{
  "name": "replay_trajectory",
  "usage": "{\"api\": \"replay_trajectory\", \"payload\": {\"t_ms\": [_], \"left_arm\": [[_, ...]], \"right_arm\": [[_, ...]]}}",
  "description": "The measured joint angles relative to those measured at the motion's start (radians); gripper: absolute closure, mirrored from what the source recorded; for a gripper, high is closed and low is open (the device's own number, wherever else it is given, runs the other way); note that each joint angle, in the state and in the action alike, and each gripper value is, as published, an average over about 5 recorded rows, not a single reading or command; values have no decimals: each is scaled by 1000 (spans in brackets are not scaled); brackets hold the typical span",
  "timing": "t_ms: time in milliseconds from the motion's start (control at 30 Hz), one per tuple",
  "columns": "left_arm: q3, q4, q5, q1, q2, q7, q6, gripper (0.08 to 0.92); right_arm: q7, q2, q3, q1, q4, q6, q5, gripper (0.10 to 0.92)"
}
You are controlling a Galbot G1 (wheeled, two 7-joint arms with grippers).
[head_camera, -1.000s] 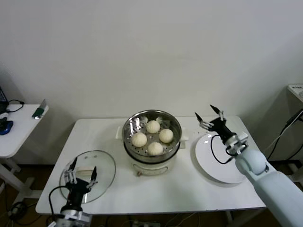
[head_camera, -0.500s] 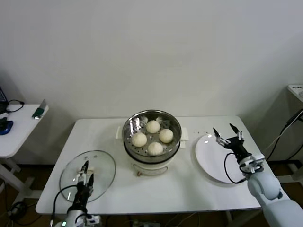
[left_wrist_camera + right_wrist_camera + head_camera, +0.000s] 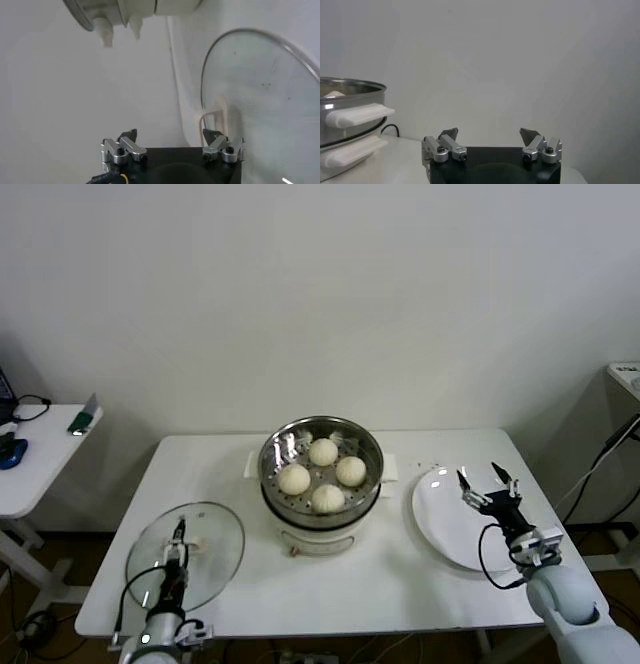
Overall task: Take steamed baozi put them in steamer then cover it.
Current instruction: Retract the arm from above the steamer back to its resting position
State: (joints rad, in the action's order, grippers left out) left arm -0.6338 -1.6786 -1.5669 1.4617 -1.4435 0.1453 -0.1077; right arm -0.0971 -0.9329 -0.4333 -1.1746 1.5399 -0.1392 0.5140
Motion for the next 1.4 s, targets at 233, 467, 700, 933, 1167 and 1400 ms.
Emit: {"api": "replay_trajectory", "payload": {"t_ms": [233,467,700,933,1167,1400], "left_arm": [[0,65,-12,-43,12,32,-12,177],[-4,112,-6,-77,21,63,-18,177],[4,137,21,-95,21,81,-13,215],[4,161,45,-105,21,88,-1,415],[2,166,66,-104,22,88,12,614],[0,143,92,-91,28,72,26,809]], "right_arm": [[-9,-15,-3,-4,-13,-3,-21,203],[-14,-29,-6,-7,-19,-7,-37,203],[-21,-42,-13,-13,-29,-11,-53,203],[-28,-53,-21,-15,-32,-14,-65,203],[-35,-63,-27,-16,-38,-18,-77,203],[-38,-65,-28,-16,-42,-20,-88,203]]}}
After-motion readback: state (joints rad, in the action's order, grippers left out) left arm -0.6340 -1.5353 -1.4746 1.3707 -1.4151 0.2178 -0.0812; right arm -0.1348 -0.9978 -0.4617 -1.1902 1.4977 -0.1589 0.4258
